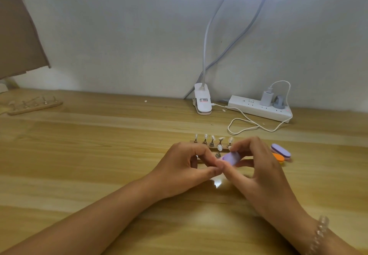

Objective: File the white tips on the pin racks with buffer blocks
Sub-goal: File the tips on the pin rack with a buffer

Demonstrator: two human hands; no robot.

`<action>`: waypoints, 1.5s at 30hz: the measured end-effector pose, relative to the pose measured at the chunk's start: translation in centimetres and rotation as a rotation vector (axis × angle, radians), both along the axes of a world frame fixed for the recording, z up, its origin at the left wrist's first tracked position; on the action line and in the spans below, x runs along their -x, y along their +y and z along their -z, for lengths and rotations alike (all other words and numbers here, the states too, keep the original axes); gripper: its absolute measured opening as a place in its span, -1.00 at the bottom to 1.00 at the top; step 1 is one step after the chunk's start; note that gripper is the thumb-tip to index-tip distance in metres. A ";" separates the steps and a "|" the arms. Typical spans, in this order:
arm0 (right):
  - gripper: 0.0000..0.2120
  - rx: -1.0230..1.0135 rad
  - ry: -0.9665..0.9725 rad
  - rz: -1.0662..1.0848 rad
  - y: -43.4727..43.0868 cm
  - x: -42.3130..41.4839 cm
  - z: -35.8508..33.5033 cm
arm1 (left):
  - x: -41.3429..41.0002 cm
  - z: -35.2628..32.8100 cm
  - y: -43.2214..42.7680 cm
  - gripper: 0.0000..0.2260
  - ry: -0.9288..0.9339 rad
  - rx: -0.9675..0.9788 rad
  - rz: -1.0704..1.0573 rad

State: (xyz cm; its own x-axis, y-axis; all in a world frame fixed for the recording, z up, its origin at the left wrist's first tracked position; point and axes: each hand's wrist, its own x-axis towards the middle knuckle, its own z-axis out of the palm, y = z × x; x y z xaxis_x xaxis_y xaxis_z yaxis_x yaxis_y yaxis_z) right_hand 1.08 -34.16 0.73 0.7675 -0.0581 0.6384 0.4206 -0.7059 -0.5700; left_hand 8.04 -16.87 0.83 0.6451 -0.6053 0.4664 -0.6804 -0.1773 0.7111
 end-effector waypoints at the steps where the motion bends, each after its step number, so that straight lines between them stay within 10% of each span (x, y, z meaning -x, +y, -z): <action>1: -0.70 0.053 -0.024 -0.015 0.2 0.1 0.1 | -0.1 0.1 0.0 -0.77 -0.005 0.003 0.006; 9: -0.62 -0.214 0.013 0.087 -1.0 -0.1 -0.2 | -0.1 0.3 0.0 -0.94 -0.054 0.030 -0.072; 24: -0.70 -0.006 0.006 -0.062 0.5 -0.1 0.5 | 0.1 0.4 0.1 -0.93 -0.252 0.021 -0.155; 31: -0.72 -0.375 0.011 0.021 -0.9 -0.2 -0.4 | 0.0 0.5 -0.1 -0.94 -0.139 0.073 -0.052; 36: -0.77 0.064 -0.126 -0.110 0.5 0.2 0.2 | -0.2 0.6 0.2 -0.91 -0.072 0.047 -0.030; 45: -0.75 0.074 -0.133 -0.091 0.4 0.3 0.1 | -0.1 0.4 0.2 -0.89 -0.044 -0.013 0.008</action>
